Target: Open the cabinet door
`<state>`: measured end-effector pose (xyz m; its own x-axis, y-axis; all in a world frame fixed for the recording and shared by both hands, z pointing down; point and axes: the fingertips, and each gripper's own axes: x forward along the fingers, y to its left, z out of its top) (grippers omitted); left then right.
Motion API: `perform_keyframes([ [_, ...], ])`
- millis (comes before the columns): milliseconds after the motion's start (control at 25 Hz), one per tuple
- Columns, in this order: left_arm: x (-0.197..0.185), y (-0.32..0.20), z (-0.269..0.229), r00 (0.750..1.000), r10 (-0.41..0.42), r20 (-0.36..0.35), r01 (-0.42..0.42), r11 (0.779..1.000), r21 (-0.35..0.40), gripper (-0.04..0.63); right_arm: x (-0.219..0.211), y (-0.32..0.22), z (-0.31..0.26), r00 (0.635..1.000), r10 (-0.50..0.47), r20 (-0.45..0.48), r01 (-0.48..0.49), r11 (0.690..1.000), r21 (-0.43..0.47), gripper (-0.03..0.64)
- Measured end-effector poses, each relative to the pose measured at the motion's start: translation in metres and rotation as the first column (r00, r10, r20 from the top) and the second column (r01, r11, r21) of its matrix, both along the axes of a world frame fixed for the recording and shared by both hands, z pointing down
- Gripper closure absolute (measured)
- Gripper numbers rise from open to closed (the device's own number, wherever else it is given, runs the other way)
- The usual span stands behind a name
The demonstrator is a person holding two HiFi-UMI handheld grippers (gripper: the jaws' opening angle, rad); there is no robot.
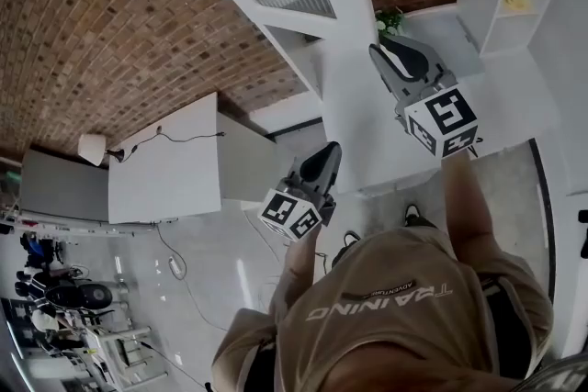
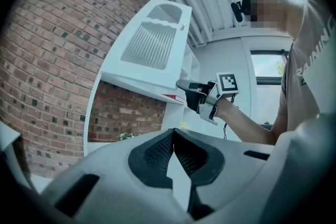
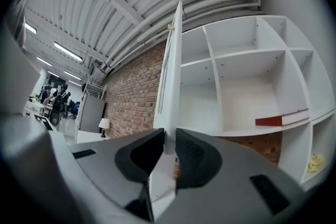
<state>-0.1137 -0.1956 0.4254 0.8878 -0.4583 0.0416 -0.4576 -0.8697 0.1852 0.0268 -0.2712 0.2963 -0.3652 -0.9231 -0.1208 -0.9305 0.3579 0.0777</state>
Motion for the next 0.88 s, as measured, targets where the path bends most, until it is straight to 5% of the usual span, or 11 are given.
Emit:
perform_keyframes([
  [640,-0.027,-0.002,-0.005,0.973,0.227,-0.033,-0.226,0.974,0.014,0.588,-0.049,0.03,-0.001,0.99,0.134,-0.051,-0.135,0.99,-0.032,0.546],
  [880,-0.059,0.004,0.007,0.969,0.247,-0.018,-0.247,0.969,-0.001,0.588,-0.073,0.043,-0.002,0.985,0.168,-0.042,-0.169,0.985,-0.02,0.546],
])
